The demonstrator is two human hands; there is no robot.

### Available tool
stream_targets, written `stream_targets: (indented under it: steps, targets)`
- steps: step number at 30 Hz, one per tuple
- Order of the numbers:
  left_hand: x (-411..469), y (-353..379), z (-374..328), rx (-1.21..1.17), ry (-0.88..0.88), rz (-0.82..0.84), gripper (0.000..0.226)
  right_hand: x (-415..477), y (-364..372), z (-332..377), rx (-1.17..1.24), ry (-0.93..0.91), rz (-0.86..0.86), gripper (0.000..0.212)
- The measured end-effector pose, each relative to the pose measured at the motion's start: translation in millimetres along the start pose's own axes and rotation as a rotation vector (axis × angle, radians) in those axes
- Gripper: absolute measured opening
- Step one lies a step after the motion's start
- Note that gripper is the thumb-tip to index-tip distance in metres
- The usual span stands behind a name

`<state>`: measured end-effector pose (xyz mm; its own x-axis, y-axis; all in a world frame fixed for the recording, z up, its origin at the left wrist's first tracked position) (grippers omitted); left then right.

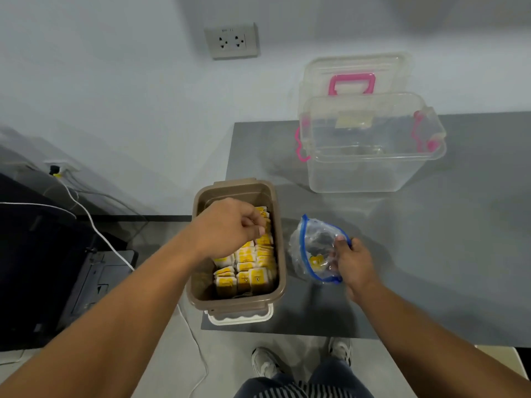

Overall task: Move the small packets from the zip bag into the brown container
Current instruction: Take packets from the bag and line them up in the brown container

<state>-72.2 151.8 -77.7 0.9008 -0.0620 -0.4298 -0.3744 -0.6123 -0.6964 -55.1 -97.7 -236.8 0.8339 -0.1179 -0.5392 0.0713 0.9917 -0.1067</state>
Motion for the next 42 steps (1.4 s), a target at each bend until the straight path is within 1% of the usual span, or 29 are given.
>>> stream_targets:
  steps: [5, 8, 10, 12, 13, 16, 18, 20, 24, 28, 30, 32, 35, 36, 38, 42]
  targets:
    - [2.2, 23.8, -44.5, -0.121, 0.094, -0.15, 0.005, -8.1, -1.4, 17.7, -0.013, -0.061, -0.021, 0.027]
    - [10.3, 48.2, -70.9, -0.091, 0.145, -0.159, 0.007, -11.1, -6.4, 33.1, -0.049, -0.092, 0.0, 0.025]
    - [15.6, 61.3, -85.1, -0.049, 0.216, -0.163, 0.01, -12.9, -11.9, 45.9, -0.047, -0.118, 0.029, 0.024]
    - [22.5, 70.9, -94.2, 0.064, 0.26, -0.18, 0.013, -10.5, -17.2, 53.6, -0.028, -0.131, 0.057, 0.02]
    - [26.2, 74.6, -97.2, 0.158, 0.247, -0.178, 0.016, -9.6, -19.1, 56.8, -0.004, -0.13, 0.07, 0.017]
    - [37.8, 82.3, -100.8, 0.447, 0.133, -0.138, 0.025, -7.8, -23.5, 64.8, 0.122, -0.099, 0.103, 0.013]
    - [42.4, 83.7, -101.0, 0.525, 0.07, -0.112, 0.027, -8.7, -26.7, 70.8, 0.195, -0.074, 0.142, 0.014]
    - [44.0, 83.4, -102.3, 0.516, 0.043, -0.106, 0.028, -10.5, -29.6, 76.9, 0.265, -0.058, 0.199, 0.014]
    - [43.8, 85.9, -102.2, 0.414, 0.032, -0.114, 0.029, -8.1, -33.7, 84.4, 0.367, -0.026, 0.298, 0.013]
    - [47.8, 86.0, -106.2, 0.391, 0.031, -0.076, 0.036, -5.2, -35.3, 88.6, 0.339, -0.042, 0.326, 0.015]
    - [46.8, 85.9, -111.4, 0.406, 0.089, -0.057, 0.039, -2.9, -34.6, 88.0, 0.329, -0.035, 0.33, 0.018]
    - [45.4, 88.8, -114.8, 0.41, 0.161, -0.083, 0.039, -1.6, -33.9, 87.8, 0.314, -0.033, 0.33, 0.019]
    - [46.0, 92.6, -113.7, 0.48, 0.11, 0.024, 0.046, -1.2, -33.2, 87.0, 0.297, -0.026, 0.326, 0.017]
    - [46.6, 93.2, -114.3, 0.471, 0.124, 0.006, 0.042, -1.1, -33.2, 86.1, 0.297, -0.022, 0.321, 0.017]
    - [44.7, 92.7, -112.3, 0.446, 0.16, -0.082, 0.031, -0.1, -33.4, 84.2, 0.293, -0.008, 0.313, 0.019]
    - [47.5, 95.6, -105.8, 0.506, 0.067, -0.063, 0.023, 0.3, -30.8, 82.6, 0.312, 0.03, 0.31, 0.019]
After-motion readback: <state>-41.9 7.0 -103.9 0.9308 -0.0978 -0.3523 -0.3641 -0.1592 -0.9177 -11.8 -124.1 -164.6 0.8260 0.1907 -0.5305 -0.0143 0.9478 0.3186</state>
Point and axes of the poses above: each hand's wrist, its own x-axis towards the middle knuckle, its own y-axis out of the palm, z = x × y, the point moved 3 cm from there along x, towards the middle knuckle, and after that the axes turned 3 degrees about z, right-handed, at the moved point
